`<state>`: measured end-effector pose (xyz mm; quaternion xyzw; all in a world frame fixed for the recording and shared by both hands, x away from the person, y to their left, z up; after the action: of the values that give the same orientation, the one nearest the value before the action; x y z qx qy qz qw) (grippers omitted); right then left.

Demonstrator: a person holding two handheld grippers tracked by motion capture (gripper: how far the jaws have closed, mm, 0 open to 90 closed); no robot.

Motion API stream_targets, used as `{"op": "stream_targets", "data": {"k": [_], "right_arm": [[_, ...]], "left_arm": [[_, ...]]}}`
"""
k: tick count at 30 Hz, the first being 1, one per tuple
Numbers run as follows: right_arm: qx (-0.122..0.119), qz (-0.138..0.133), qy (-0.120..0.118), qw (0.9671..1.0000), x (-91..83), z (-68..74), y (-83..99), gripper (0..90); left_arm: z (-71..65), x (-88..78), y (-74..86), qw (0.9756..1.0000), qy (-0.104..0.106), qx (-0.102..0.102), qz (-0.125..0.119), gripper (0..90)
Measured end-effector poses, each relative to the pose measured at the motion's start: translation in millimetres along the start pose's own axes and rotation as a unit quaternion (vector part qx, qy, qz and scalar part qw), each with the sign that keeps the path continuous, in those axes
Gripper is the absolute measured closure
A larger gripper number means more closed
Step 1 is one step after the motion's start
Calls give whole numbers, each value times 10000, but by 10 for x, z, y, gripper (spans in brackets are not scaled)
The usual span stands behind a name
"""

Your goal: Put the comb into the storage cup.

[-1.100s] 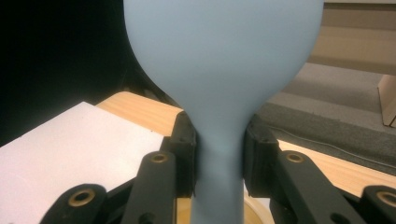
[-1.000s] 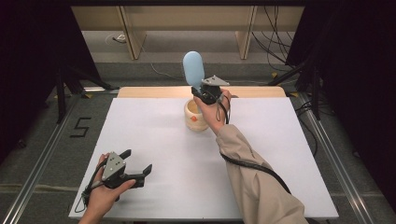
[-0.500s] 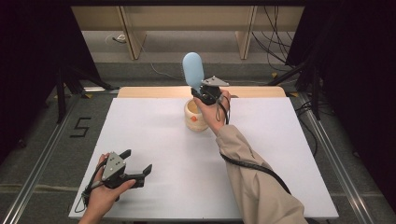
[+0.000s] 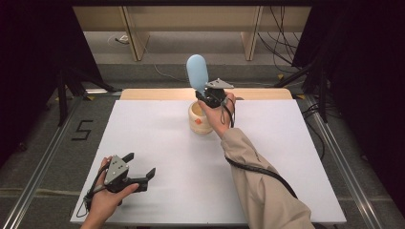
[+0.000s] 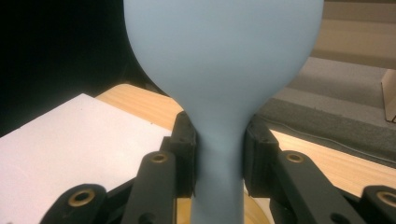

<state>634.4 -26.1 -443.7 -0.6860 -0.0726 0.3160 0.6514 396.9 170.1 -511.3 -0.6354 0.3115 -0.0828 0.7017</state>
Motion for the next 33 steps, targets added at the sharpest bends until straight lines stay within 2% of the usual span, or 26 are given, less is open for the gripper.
{"op": "stream_targets", "data": {"k": [33], "right_arm": [[-55, 124, -18, 9999, 35, 7, 66, 702]], "left_arm": [[0, 2, -2, 10000, 1, -8, -9, 49]]}}
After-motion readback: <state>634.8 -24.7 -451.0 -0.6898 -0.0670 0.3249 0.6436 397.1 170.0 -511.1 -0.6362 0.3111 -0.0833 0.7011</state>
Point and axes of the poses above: each handheld gripper's, and its own axes: x roughly forward along the jaws, y roughly out of its underside, z roughly to its left, the point moved 10 cm from there along x, roughly forward along the jaws, and after that the axes turned 1 degree about -z, right-handed, at the moved point
